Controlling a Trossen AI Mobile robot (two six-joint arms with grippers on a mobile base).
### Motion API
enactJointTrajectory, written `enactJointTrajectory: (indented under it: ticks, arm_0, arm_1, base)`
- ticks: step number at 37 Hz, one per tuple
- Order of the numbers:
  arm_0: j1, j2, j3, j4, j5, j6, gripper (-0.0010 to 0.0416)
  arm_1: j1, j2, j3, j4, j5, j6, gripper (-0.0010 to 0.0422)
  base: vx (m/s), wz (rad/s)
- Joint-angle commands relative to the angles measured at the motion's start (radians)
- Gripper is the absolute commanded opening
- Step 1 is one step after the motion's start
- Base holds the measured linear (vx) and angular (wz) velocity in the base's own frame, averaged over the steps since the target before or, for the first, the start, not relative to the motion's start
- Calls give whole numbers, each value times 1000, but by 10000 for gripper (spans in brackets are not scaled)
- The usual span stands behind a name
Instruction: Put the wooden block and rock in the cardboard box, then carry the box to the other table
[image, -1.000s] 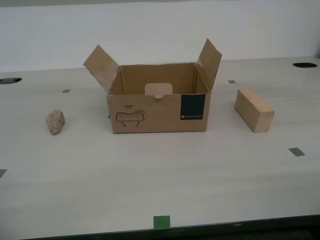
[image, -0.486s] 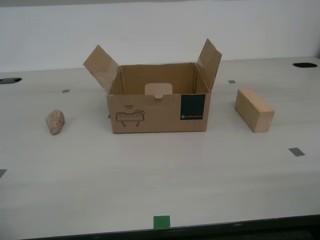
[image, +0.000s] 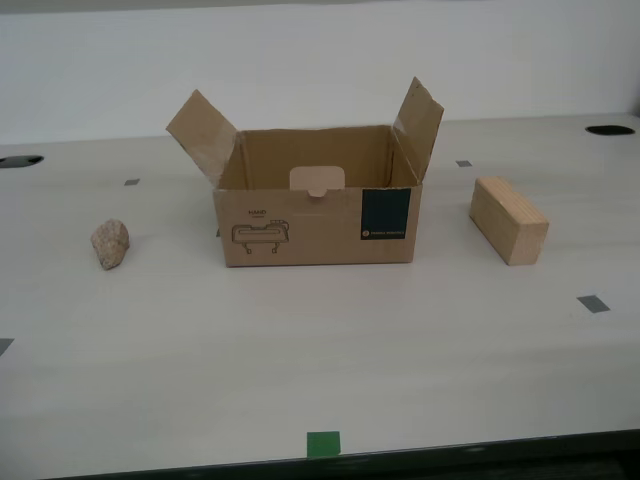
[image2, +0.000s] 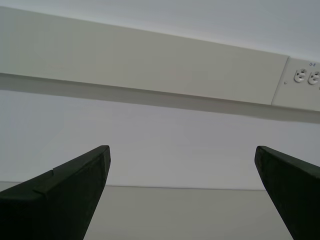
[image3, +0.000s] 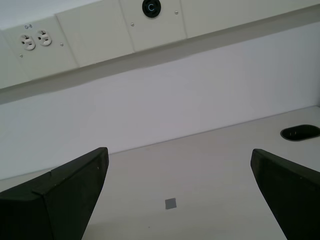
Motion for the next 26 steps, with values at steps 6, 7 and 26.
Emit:
enactJointTrajectory:
  ticks: [6, 7, 26]
  arm_0:
    - [0, -8, 1, 2, -6, 0, 398]
    - [0, -10, 1, 2, -6, 0, 398]
    - [0, -52, 122, -221, -6, -26, 399]
  arm_1:
    - [0, -1, 1, 5, -2, -2, 396]
    - [0, -1, 1, 5, -2, -2, 396]
    - [-1, -2, 6, -3, -1, 1, 396]
  base:
    - [0, 0]
    - [0, 0]
    - [0, 0]
